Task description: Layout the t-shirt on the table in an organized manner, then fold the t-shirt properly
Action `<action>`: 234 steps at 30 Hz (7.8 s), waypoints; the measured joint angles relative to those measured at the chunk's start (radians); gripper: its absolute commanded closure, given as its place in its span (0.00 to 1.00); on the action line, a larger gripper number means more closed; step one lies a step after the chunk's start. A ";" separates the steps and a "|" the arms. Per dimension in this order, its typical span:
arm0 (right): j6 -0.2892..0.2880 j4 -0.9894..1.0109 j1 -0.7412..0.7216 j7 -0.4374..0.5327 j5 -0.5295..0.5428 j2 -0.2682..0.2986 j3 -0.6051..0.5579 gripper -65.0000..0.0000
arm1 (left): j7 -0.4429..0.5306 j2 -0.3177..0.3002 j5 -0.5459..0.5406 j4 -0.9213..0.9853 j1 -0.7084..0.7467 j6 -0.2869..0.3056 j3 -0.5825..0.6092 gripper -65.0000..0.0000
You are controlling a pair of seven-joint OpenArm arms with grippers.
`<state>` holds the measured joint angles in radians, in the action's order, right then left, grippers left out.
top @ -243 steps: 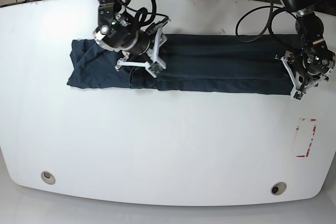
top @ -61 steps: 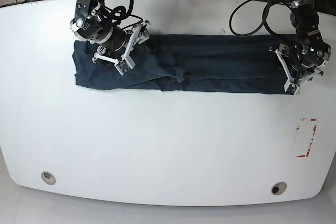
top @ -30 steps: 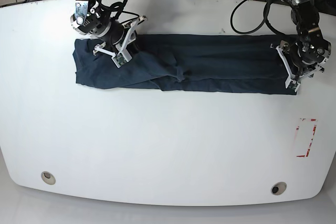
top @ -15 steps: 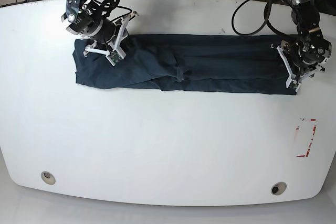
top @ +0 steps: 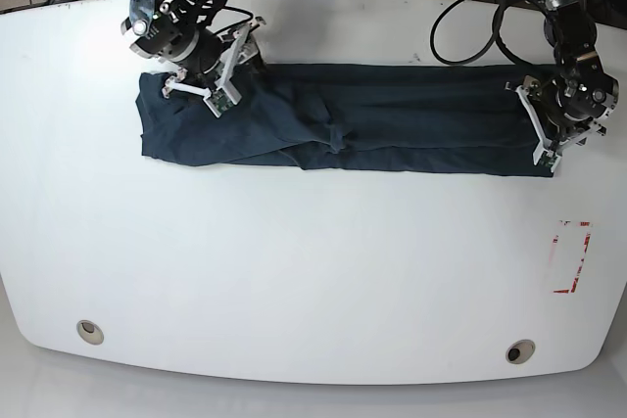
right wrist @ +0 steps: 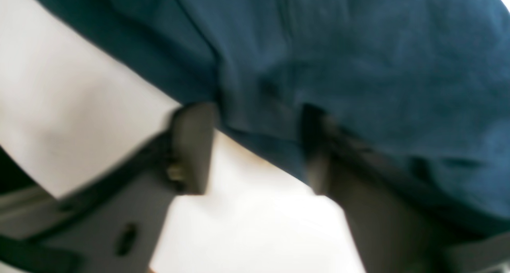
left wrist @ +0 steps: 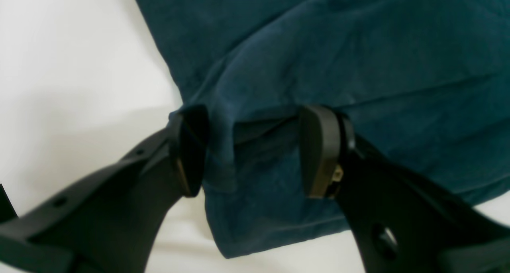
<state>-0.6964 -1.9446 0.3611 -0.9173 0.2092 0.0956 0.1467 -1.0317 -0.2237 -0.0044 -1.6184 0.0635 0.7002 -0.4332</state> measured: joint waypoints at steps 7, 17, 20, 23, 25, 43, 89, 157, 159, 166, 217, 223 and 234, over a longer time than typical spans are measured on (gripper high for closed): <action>0.000 0.017 -0.044 0.001 0.001 -0.024 -0.002 0.41 | 0.000 -0.001 0.000 0.000 0.000 0.000 0.000 0.48; -0.002 0.135 -0.132 0.006 0.002 -0.034 -0.002 0.59 | 0.000 0.001 0.000 0.000 0.000 0.000 0.000 0.48; 0.000 0.156 -0.152 0.005 0.000 -0.032 -0.002 0.59 | 0.000 0.002 0.000 0.000 0.000 0.000 0.000 0.48; 0.000 0.167 -0.161 0.008 0.002 -0.031 -0.002 0.59 | 0.000 0.001 0.000 0.000 0.000 0.000 0.000 0.48; 0.000 0.176 -0.164 0.007 0.001 -0.031 -0.002 0.59 | 0.000 0.001 0.000 0.000 0.000 0.000 0.000 0.48; 0.000 0.154 -0.113 0.004 0.004 -0.034 -0.004 0.60 | 0.000 0.001 0.000 0.000 0.000 0.000 0.000 0.48; 0.000 -0.037 -0.021 -0.090 0.002 0.016 -0.003 1.00 | 0.000 0.000 0.004 0.000 0.000 0.000 0.000 0.48; -0.003 0.251 -0.156 0.067 0.022 -0.081 -0.031 0.74 | -0.008 0.002 0.000 -0.035 -0.026 0.000 -0.002 0.48; 0.004 0.210 -0.145 0.048 0.005 -0.082 -0.032 0.74 | -0.008 0.002 0.000 -0.035 -0.027 0.000 -0.002 0.48; -0.002 -0.006 -0.146 -0.079 0.008 -0.081 -0.025 0.74 | -0.008 0.002 -0.001 -0.035 -0.028 0.000 0.000 0.48; -0.001 -0.016 -0.178 -0.088 -0.003 0.004 0.175 0.74 | -0.176 -0.005 -0.299 -0.041 -0.098 -0.003 -0.243 0.41; -0.002 0.083 -0.219 -0.077 -0.004 0.064 0.194 0.74 | -0.192 -0.014 -0.382 -0.010 -0.108 -0.003 -0.294 0.29; -0.003 0.277 -0.224 0.061 -0.003 0.099 0.191 0.74 | -0.197 -0.089 -0.435 0.172 -0.105 -0.003 -0.322 0.29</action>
<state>-0.6998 -1.6676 0.1371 -0.8566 0.2066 0.1947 0.3378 -1.2285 -0.3122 -0.4393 -1.4464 -0.0418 0.6968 -0.7551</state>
